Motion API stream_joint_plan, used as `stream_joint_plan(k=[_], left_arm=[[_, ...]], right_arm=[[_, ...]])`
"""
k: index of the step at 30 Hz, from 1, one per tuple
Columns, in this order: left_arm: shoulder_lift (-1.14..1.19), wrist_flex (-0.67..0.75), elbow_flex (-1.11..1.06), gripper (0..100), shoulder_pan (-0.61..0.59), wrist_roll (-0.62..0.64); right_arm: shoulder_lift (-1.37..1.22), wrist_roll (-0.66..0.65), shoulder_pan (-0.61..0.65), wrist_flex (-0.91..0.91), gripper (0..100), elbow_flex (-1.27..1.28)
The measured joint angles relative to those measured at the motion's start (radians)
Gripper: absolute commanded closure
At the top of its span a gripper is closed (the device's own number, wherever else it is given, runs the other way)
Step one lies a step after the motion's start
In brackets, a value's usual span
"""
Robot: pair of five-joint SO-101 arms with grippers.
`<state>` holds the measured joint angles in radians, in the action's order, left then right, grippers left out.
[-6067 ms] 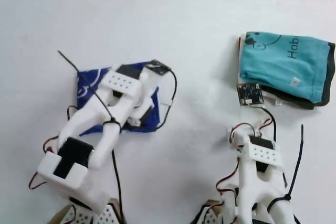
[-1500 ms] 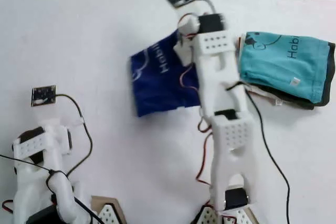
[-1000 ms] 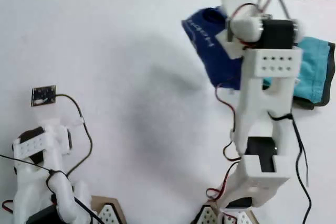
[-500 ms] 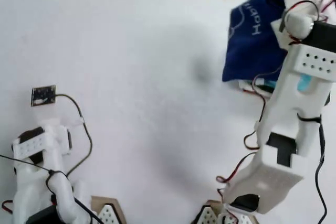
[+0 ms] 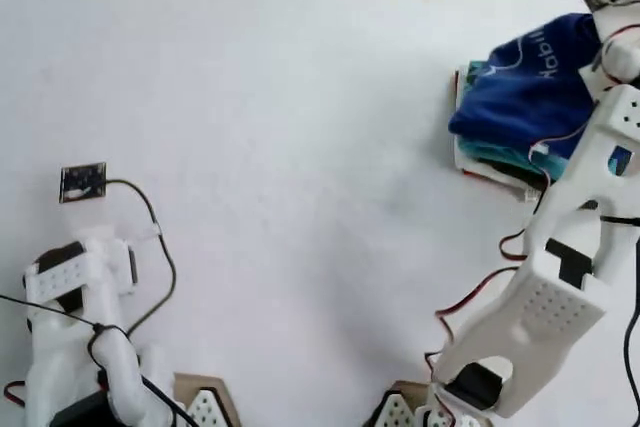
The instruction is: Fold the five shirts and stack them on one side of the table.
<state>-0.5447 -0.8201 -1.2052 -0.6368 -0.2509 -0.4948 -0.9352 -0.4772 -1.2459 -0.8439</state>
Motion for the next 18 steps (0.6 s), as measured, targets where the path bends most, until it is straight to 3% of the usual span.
stream_joint_plan(k=[10, 18], left_arm=[[0.0, 0.0, 0.0, 97, 0.0, 0.0], [0.0, 0.0, 0.0, 97, 0.0, 0.0]], right_arm=[[-0.138, 0.0, -0.028, 0.092, 97.5, 0.0], [-0.17, 0.002, -0.028, 0.098, 77.2, 0.0]])
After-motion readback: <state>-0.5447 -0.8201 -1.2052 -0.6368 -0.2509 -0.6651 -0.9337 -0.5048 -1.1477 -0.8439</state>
